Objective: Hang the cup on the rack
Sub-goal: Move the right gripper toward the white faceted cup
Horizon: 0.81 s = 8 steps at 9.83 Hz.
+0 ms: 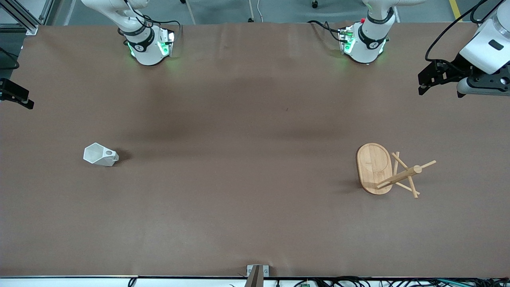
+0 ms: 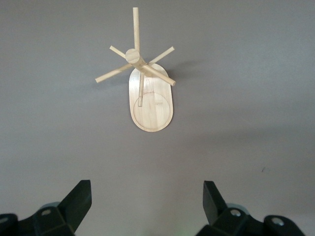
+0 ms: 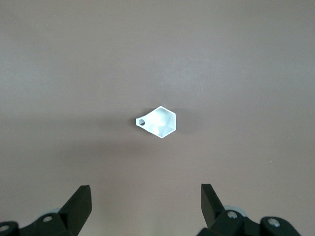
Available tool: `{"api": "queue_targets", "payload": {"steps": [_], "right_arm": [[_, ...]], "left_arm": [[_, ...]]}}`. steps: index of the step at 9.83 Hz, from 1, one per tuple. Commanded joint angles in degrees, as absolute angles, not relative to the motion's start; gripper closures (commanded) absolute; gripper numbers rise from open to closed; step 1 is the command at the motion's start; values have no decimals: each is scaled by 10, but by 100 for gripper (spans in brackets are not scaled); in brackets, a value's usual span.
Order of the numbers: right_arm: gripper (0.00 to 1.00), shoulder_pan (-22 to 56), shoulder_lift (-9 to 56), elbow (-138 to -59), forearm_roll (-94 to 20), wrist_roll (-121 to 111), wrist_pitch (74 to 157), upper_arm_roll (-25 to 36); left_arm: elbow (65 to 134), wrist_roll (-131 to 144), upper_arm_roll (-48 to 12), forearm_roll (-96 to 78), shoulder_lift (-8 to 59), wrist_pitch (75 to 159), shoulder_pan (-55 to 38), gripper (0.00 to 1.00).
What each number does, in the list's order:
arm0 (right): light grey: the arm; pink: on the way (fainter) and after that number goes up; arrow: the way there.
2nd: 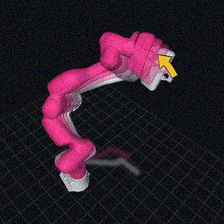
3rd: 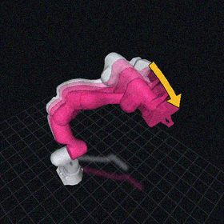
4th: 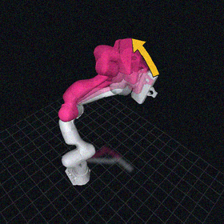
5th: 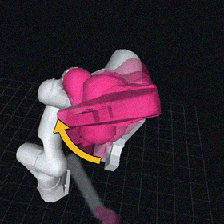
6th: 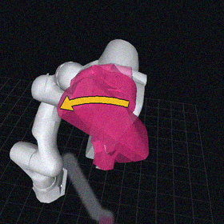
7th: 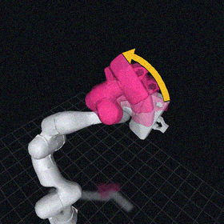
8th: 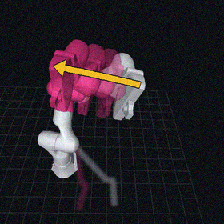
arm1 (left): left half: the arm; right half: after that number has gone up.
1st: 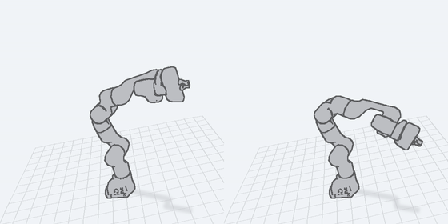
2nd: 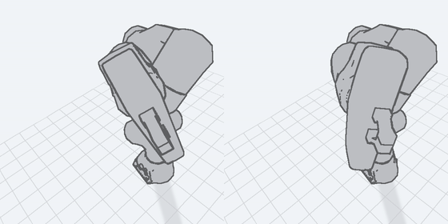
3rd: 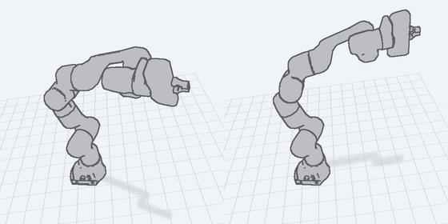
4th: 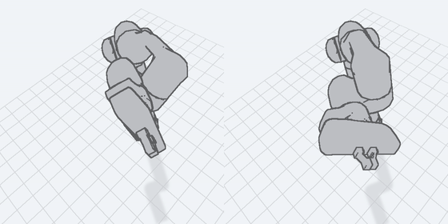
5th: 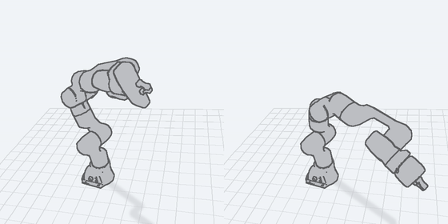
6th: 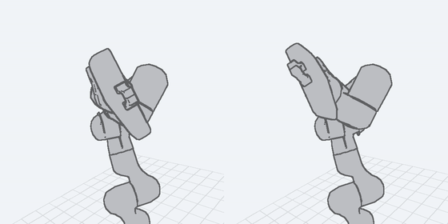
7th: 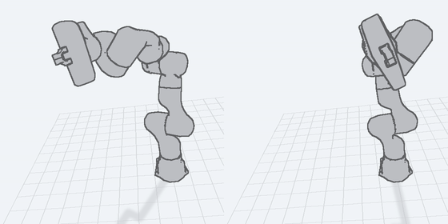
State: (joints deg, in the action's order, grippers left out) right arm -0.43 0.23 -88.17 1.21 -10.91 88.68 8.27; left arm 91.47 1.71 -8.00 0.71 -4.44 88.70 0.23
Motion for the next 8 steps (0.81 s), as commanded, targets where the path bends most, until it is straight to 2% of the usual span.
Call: {"api": "queue_targets", "payload": {"steps": [1,4,8], "right_arm": [[3,-14,9,-899,8,-113,921,83],[3,-31,39,-957,7,-121,997,83],[3,-47,139,-984,12,-126,1097,83]], "left_arm": [[917,5,-80,2,-33,884,9,0],[917,5,-80,2,-32,885,8,0],[917,6,-80,3,-30,885,8,0]]}}
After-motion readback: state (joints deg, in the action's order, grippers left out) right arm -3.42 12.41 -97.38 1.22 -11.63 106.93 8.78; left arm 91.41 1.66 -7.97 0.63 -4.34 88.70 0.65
